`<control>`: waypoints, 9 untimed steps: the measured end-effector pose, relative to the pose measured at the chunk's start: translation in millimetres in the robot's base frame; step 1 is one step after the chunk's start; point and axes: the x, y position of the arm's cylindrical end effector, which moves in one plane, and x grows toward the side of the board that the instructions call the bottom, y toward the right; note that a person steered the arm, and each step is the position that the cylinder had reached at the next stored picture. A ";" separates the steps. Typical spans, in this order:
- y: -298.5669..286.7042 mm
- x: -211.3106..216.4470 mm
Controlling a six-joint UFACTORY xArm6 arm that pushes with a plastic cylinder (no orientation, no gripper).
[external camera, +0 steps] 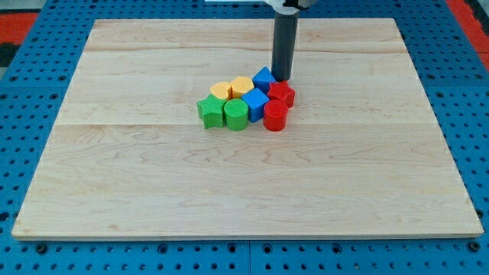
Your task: Move your arm towards the green star
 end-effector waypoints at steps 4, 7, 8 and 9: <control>77.3 41.9; 47.0 96.4; 45.5 117.0; 17.3 162.7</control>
